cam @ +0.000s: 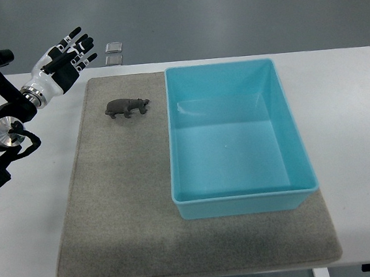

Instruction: Place brown hippo in blue box with left hand

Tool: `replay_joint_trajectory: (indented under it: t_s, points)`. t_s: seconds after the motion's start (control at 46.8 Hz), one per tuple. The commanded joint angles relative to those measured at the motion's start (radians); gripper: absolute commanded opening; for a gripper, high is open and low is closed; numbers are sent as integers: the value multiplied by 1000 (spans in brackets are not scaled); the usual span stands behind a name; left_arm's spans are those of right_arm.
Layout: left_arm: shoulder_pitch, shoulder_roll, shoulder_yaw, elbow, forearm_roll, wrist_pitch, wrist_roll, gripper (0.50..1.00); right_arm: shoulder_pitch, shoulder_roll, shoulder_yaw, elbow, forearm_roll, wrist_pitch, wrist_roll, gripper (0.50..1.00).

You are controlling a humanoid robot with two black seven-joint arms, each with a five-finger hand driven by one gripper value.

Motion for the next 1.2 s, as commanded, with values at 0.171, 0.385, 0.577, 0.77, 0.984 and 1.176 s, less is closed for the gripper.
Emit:
replay_joint_trajectory:
  t_s: [0.171, 0.385, 0.577, 0.77, 0.984, 1.176]
  points:
    - [-26, 20, 56, 4, 0, 12, 0, 1000, 0, 0, 0, 0, 0, 0, 0, 936]
    - [-86, 81, 182, -30, 1, 0, -3, 999, 0, 0, 0, 0, 0, 0, 0, 936]
    - [-120, 127, 305, -79, 23, -2, -21, 990, 0, 0, 0, 0, 0, 0, 0, 936]
    - [-124, 129, 332, -82, 179, -5, -40, 979, 0, 0, 0, 0, 0, 0, 0, 936]
    - [-147, 129, 335, -82, 299, -5, -64, 984, 0, 0, 0, 0, 0, 0, 0, 936]
    - [-169, 127, 335, -82, 405, 15, -64, 999, 0, 0, 0, 0, 0, 0, 0, 936]
